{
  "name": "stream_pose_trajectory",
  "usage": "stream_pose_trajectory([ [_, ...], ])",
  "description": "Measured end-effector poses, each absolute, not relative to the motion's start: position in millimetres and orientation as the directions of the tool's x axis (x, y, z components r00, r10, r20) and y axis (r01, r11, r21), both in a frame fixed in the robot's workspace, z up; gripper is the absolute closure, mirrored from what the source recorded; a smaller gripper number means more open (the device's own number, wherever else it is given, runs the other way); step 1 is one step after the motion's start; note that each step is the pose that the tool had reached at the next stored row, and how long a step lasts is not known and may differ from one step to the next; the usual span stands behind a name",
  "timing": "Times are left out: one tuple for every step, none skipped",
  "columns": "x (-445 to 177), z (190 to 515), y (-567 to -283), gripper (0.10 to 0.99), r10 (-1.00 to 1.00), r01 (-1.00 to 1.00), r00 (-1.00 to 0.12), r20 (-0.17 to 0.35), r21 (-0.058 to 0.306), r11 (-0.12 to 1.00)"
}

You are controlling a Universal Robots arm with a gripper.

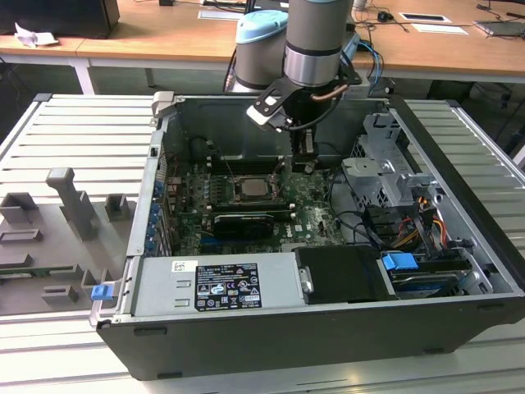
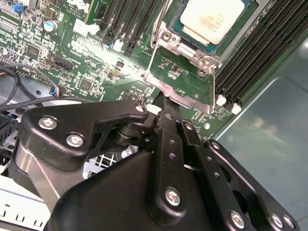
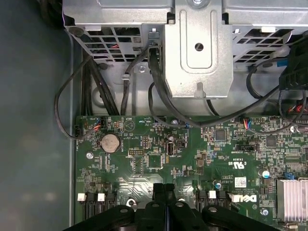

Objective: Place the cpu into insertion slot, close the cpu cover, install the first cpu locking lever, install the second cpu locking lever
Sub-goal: 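Close the cpu cover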

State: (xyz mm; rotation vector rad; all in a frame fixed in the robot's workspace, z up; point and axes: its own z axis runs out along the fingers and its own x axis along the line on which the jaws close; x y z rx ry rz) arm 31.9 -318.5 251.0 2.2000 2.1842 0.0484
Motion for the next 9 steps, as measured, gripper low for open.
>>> stream_pose_trajectory([
  [31.5,251.0,-318.5,0.980,1.000,0.999,0.007,-0.007,0.051,-0.007],
  [31.2,251.0,-318.5,0.980,1.000,0.999,0.007,-0.007,0.051,-0.007],
  [30.8,251.0,-318.5,0.980,1.000,0.999,0.007,-0.007,0.051,-0.007],
  [30.0,251.0,-318.5,0.980,1.000,0.999,0.007,-0.007,0.051,-0.007],
  [29.6,251.0,-318.5,0.980,1.000,0.999,0.007,-0.007,0.051,-0.007],
  [29.2,251.0,-318.5,0.980,1.000,0.999,0.007,-0.007,0.051,-0.007],
  [28.1,251.0,-318.5,0.980,1.000,0.999,0.007,-0.007,0.051,-0.007],
  [27.4,251.0,-318.5,0.980,1.000,0.999,0.007,-0.007,0.051,-0.007],
  [27.0,251.0,-318.5,0.980,1.000,0.999,0.007,-0.007,0.051,-0.007],
])
